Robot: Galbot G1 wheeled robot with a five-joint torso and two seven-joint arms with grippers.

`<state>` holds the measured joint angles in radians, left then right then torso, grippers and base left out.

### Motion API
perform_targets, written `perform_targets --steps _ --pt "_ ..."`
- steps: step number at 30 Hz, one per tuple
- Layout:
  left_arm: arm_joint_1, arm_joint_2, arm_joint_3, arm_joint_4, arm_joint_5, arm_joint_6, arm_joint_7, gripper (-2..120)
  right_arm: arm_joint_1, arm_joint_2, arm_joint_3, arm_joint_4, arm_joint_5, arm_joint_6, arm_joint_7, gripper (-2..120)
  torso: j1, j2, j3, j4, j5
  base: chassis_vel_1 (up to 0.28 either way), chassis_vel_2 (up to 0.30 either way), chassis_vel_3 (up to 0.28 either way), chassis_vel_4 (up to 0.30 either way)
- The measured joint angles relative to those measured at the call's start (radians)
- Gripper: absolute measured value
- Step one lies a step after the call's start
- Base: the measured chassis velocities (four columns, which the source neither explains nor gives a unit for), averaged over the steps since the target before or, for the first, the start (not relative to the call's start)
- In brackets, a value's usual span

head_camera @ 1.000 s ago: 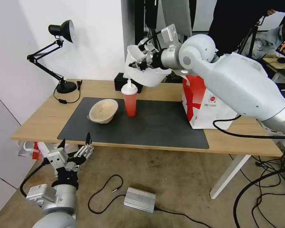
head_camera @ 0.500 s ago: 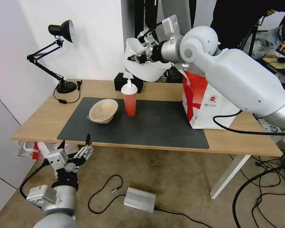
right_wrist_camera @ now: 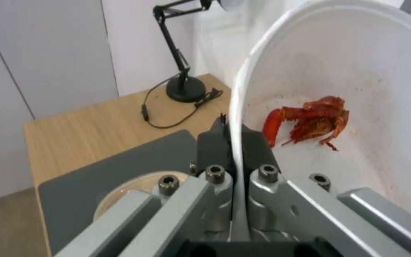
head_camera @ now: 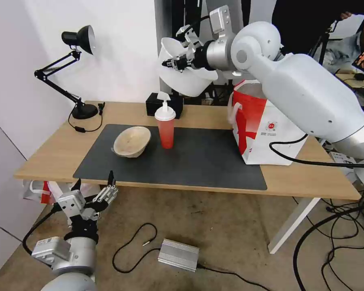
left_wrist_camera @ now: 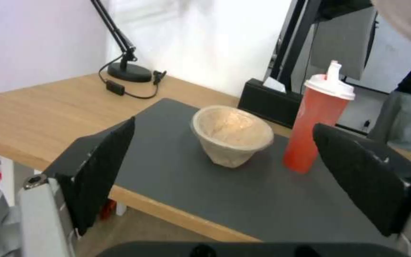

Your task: Pick up the trash from the table and place it into the takeout bag.

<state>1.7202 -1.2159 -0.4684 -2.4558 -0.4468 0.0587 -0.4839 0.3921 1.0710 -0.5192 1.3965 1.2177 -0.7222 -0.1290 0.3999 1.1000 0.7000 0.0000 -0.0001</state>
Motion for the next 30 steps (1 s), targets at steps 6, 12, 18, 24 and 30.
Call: perform_targets --steps 6,12,18,24,30 --pt "0.010 0.002 -0.008 -0.010 0.002 -0.001 -0.001 100 0.019 -0.003 -0.001 -0.009 0.008 0.000 0.001 0 0.000 0.000 0.000 0.0000 0.0001 0.000 0.000 0.000 0.000" --pt "0.012 0.010 -0.010 -0.011 0.007 -0.004 -0.015 100 0.035 -0.015 -0.004 -0.018 0.012 0.000 0.001 0 0.000 0.000 0.000 0.0001 0.0000 0.000 0.000 0.000 0.000" --pt "0.009 0.009 -0.004 -0.011 0.007 -0.005 -0.015 100 0.038 -0.035 -0.006 -0.020 0.018 0.000 0.001 0 0.000 0.000 0.000 0.0000 0.0001 0.000 0.000 0.000 0.000" --pt "0.005 0.012 -0.002 -0.011 0.004 -0.005 -0.014 100 0.038 -0.058 -0.006 -0.018 0.019 0.000 0.001 0 0.000 0.000 0.000 0.0000 0.0002 0.000 0.000 0.000 0.000" --pt "0.000 0.013 0.003 -0.007 0.003 -0.005 -0.013 100 0.035 -0.083 -0.005 -0.014 0.021 -0.001 0.001 0 0.000 0.000 0.000 0.0000 0.0001 0.000 0.000 0.000 0.000"
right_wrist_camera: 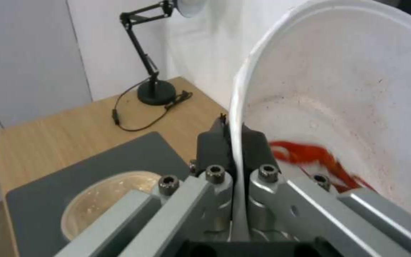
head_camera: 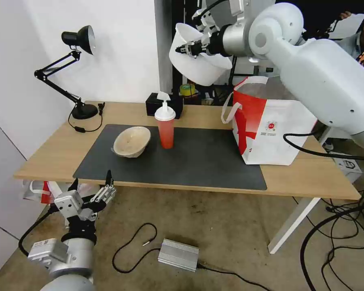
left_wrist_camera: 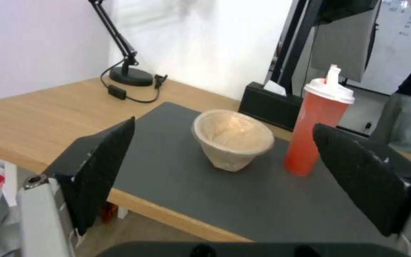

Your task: Pick up the trash from the table and place it into the takeout bag.

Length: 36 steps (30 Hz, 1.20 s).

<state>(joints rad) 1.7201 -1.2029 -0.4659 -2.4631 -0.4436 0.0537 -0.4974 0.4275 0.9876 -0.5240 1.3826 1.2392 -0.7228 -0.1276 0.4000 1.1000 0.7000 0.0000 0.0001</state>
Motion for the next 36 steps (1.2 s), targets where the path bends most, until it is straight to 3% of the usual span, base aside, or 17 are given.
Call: perform_targets --steps 21,36 --pt "0.001 0.001 0.004 -0.003 -0.005 0.000 0.002 100 -0.049 -0.126 0.041 -0.018 0.001 0.000 0.004 0 0.000 0.000 0.000 0.0000 0.0001 0.000 0.000 0.000 0.000" --pt "-0.009 -0.007 0.018 -0.001 -0.006 0.002 0.003 100 -0.082 -0.176 0.074 -0.043 0.002 0.000 0.013 0 0.000 0.000 0.000 0.0000 0.0000 0.000 0.000 0.000 0.000"
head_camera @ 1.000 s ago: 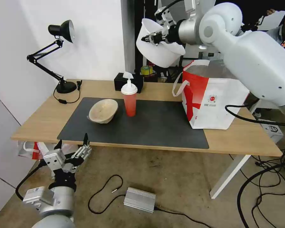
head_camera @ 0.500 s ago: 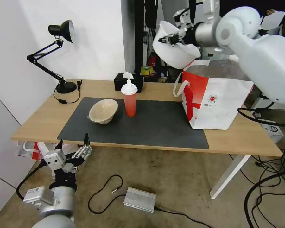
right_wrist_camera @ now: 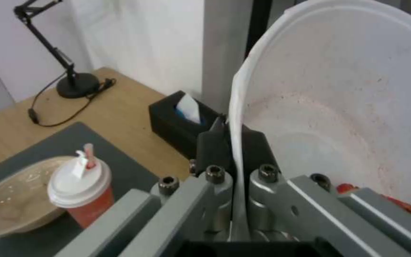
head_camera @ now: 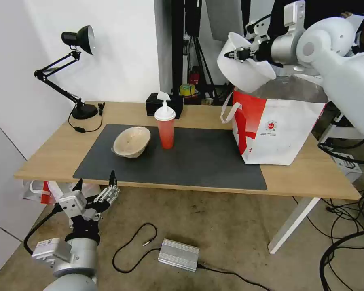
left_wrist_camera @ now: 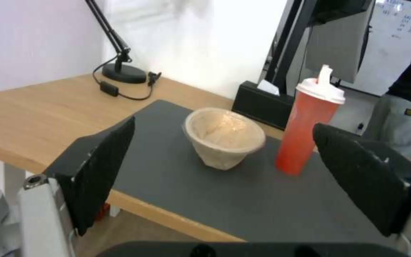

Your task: Pick up the trash from the table and place it into the takeout bag.

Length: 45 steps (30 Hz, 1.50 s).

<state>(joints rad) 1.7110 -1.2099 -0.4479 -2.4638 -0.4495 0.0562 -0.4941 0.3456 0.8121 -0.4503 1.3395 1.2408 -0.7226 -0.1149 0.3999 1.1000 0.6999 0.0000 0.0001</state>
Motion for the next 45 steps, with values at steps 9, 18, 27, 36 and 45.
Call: perform_targets --steps 9,18,27,36,45 --pt "0.005 0.006 0.004 0.004 -0.002 -0.001 0.001 100 -0.006 -0.036 0.002 -0.008 0.000 0.000 -0.007 0 0.000 0.000 0.000 0.0000 0.0000 0.000 0.000 0.000 0.000" --pt "-0.001 0.011 0.010 0.009 -0.002 -0.003 0.003 100 -0.025 -0.053 0.023 -0.038 -0.001 0.001 -0.013 0 0.000 0.000 0.000 0.0000 0.0000 0.000 0.000 0.000 0.000" --pt "-0.005 0.016 0.003 0.010 -0.019 -0.006 0.000 100 -0.075 -0.062 0.068 -0.066 -0.016 0.001 -0.015 0 0.000 0.000 0.000 0.0000 -0.0001 0.000 0.000 0.000 0.000" --pt "0.002 0.018 0.000 0.005 -0.019 -0.007 -0.001 100 -0.141 -0.081 0.115 -0.053 -0.029 0.001 -0.014 0 0.000 0.000 0.000 0.0001 -0.0001 0.000 0.000 0.000 0.000" --pt "0.009 0.016 0.004 -0.002 -0.026 -0.008 -0.004 100 -0.198 -0.088 0.151 -0.038 -0.015 0.001 -0.002 0 0.000 0.000 0.000 0.0000 -0.0001 0.000 0.000 0.000 0.000"
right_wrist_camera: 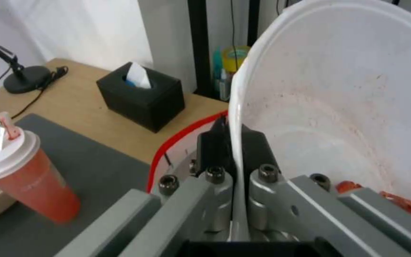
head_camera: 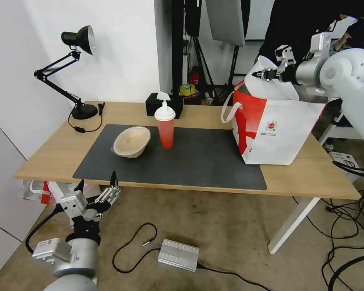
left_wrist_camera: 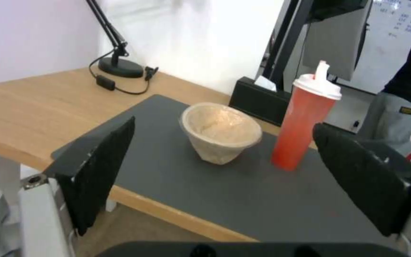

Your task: Pick up the trash from the table and place it into the takeout bag.

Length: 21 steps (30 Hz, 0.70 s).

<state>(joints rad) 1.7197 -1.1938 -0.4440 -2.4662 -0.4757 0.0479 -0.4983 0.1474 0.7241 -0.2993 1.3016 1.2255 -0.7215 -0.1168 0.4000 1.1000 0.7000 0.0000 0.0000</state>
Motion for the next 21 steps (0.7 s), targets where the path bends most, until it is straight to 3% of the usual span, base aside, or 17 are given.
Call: perform_targets --steps 17,21 --pt "0.006 -0.006 0.003 -0.013 -0.002 0.005 -0.004 100 -0.080 0.013 0.042 0.036 0.009 0.000 0.008 0 0.000 0.000 0.000 0.0000 0.0000 0.000 0.000 0.000 0.000" --pt "0.006 -0.008 0.003 -0.009 -0.001 0.005 -0.004 100 -0.090 0.008 0.049 0.052 0.007 0.000 0.017 15 0.000 0.000 0.000 0.0001 0.0000 0.000 0.000 0.000 0.000"
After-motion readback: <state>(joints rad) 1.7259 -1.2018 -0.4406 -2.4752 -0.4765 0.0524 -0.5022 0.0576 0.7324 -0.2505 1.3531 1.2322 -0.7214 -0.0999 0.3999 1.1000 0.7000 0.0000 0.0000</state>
